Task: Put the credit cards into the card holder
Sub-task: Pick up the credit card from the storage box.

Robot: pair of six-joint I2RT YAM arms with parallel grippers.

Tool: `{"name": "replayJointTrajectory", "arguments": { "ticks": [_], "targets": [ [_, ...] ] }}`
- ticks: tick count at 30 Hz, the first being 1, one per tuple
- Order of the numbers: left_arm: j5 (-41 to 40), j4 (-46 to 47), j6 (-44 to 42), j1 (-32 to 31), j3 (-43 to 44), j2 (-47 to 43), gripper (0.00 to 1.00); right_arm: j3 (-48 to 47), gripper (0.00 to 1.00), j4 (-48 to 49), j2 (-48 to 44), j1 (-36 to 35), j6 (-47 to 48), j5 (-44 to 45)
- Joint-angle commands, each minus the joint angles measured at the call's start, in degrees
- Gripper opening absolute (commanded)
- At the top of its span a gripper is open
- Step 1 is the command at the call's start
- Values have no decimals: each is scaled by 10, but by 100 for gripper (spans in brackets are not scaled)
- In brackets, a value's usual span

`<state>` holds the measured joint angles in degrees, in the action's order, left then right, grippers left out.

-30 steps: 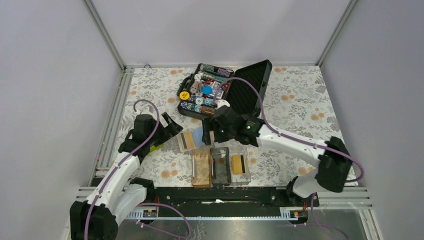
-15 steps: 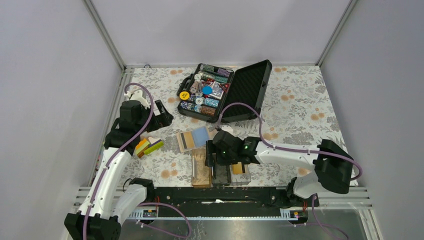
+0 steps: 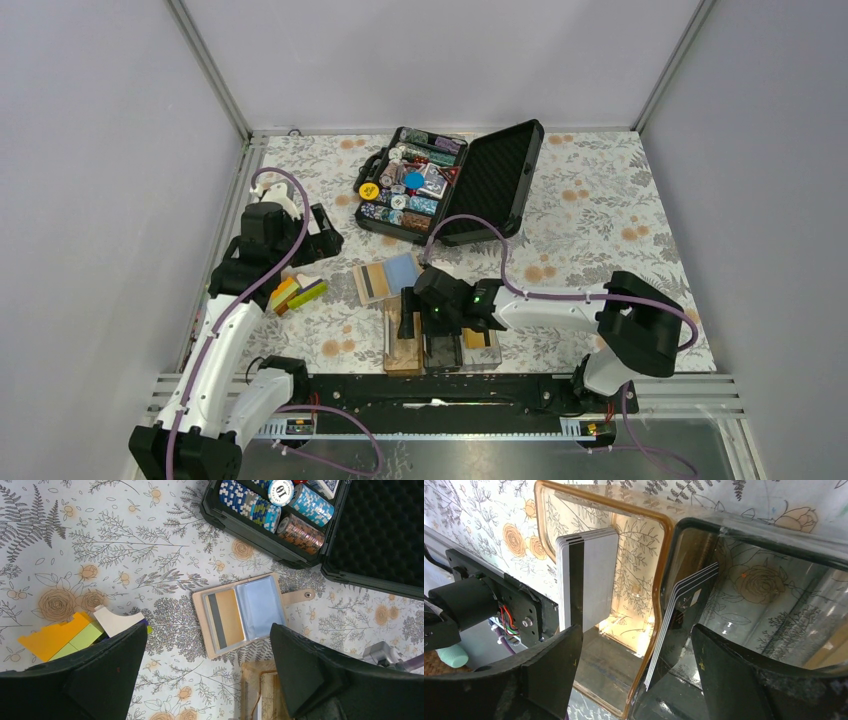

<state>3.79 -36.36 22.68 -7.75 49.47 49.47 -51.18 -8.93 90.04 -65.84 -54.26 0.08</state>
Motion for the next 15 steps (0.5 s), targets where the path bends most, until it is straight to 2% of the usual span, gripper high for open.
{"name": "replayJointTrajectory", "arguments": {
  "ticks": [1, 15],
  "targets": [
    [-13, 16, -10, 4, 0, -11, 99, -23, 86, 14, 8, -11, -8, -16],
    [-16, 17, -11, 4, -2, -14, 99, -24, 86, 9, -21, -14, -17, -8]
  ]
}}
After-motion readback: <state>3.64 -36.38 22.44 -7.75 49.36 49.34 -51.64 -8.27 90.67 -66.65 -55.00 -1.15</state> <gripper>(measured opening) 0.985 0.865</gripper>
